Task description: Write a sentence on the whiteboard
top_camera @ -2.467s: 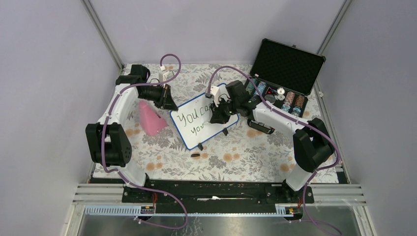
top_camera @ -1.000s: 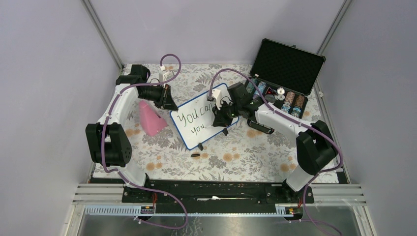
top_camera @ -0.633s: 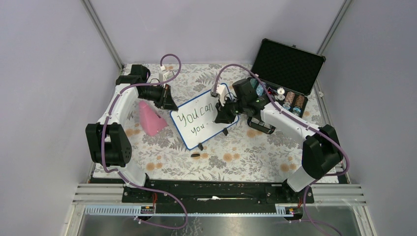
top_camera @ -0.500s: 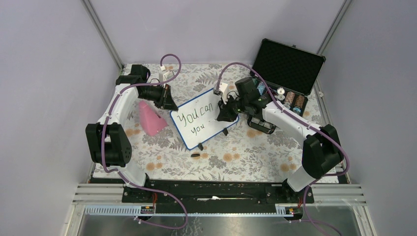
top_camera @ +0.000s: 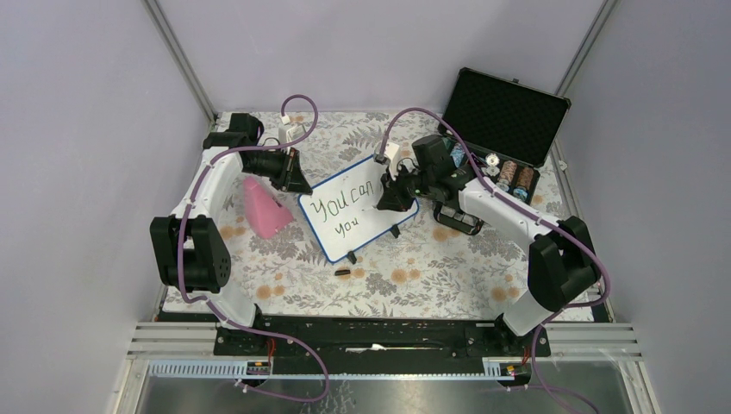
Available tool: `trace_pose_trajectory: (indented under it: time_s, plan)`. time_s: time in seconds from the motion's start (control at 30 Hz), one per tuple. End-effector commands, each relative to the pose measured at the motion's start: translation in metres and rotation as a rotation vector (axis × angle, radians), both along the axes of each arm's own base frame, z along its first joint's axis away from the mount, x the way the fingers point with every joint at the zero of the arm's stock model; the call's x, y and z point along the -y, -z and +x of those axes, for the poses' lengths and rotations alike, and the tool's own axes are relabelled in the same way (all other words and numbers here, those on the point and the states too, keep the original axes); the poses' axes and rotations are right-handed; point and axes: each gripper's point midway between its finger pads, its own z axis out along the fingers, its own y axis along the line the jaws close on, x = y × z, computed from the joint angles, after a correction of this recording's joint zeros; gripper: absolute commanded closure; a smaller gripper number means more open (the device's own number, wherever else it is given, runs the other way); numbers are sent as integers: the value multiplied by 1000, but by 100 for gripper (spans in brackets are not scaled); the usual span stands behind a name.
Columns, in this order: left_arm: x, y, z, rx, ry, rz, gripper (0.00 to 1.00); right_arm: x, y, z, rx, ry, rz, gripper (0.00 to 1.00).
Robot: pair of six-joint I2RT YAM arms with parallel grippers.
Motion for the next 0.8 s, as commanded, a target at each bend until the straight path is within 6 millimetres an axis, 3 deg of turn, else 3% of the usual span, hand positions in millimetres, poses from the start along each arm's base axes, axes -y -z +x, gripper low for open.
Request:
trace_pose_trajectory:
  time_s: [0.0, 0.77]
  plan:
    - [-2, -6, 7, 70, 4, 32, 100, -5, -3, 3, 7, -7, 38, 100]
    - [0, -4, 7, 80, 1, 41, 100, -4, 10, 7, -4, -1, 27, 100]
